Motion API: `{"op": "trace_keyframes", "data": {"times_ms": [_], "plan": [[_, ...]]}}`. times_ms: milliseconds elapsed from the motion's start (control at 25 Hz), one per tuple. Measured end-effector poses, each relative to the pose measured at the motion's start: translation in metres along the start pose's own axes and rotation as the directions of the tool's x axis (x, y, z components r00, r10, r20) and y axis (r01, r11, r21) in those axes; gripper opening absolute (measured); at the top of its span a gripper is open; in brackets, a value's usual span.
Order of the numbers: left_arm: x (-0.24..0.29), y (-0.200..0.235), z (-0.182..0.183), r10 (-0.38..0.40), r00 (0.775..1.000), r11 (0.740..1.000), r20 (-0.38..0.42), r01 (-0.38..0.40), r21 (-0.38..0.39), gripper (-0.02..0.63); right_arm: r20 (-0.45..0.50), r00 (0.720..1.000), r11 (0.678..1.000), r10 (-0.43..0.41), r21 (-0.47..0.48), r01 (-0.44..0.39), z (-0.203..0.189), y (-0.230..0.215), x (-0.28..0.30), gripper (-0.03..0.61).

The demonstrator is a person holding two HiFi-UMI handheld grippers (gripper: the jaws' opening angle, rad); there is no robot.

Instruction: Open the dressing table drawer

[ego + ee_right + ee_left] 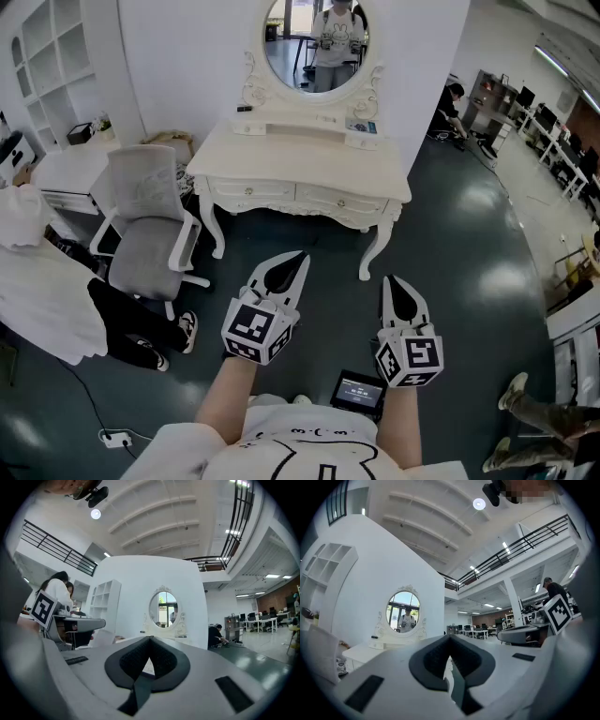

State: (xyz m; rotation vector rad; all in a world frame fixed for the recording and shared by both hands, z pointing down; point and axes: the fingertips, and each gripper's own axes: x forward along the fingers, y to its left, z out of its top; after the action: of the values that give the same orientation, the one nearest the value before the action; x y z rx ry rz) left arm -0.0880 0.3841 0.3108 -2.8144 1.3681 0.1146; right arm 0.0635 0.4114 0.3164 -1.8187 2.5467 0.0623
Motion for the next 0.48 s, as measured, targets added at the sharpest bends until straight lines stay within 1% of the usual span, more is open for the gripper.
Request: {"op": "trace_keyframes", "data": {"times_ms": [160, 480], "plan": [[0.014, -0.006, -0.006, 0.014, 1.000, 1.000, 0.000, -0.014, -0.013, 0.011, 0.001, 1.000, 1.000, 0.005, -0.019, -0.005, -0.002, -0.016, 0.002, 0.008], [0.043, -0.006, -0.004, 0.026, 1.000, 1.000, -0.007, -0.026, 0.014, 0.011, 0.001, 0.999, 0.999, 0.033, -0.009, -0.033, -0.006, -0.040, 0.018, 0.009]]}}
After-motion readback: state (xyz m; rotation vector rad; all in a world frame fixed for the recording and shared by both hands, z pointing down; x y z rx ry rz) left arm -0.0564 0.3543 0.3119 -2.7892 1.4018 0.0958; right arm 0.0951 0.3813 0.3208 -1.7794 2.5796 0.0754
